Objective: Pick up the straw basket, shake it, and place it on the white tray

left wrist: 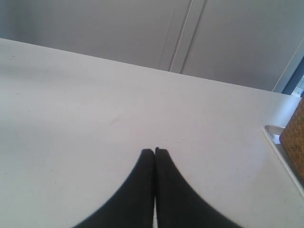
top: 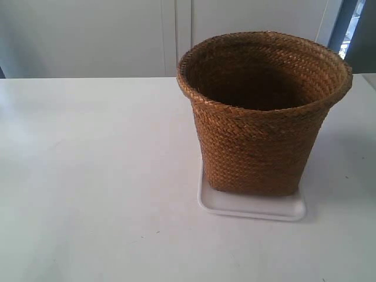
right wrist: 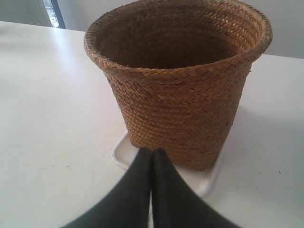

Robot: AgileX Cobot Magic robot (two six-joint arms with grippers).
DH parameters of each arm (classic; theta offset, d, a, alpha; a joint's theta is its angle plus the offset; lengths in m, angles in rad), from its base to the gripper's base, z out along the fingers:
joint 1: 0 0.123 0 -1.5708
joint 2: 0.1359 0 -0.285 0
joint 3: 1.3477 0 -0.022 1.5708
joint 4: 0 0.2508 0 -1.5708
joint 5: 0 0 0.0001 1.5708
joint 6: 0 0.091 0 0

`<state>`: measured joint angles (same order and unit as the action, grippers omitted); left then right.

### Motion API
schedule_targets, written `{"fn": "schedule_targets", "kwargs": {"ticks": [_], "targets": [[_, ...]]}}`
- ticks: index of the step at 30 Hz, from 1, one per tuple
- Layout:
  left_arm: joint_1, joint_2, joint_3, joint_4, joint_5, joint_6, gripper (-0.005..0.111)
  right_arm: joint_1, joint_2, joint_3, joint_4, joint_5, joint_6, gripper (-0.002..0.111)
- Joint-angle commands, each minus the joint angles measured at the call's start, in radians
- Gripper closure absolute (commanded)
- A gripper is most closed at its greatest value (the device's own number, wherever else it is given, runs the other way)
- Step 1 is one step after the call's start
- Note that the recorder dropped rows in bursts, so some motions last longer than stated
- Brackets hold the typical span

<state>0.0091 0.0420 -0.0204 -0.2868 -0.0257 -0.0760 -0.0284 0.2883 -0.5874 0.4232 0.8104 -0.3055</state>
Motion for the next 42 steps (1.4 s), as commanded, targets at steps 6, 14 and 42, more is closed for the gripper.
{"fn": "schedule_targets", "kwargs": {"ticks": [6,14,42], "targets": [[0.001,-0.006,0.008,0.005,0.002,-0.01,0.107,-0.002,-0.006,0.003,0.003,-0.005,-0.003,0.108],[0.001,-0.006,0.008,0.005,0.002,-0.009,0.107,-0.002,-0.006,0.003,0.003,-0.005,-0.003,0.108],[0.001,-0.006,0.008,0.005,0.002,-0.006,0.107,-0.002,-0.049,0.36,-0.051,-0.828,-0.072,0.108]]}}
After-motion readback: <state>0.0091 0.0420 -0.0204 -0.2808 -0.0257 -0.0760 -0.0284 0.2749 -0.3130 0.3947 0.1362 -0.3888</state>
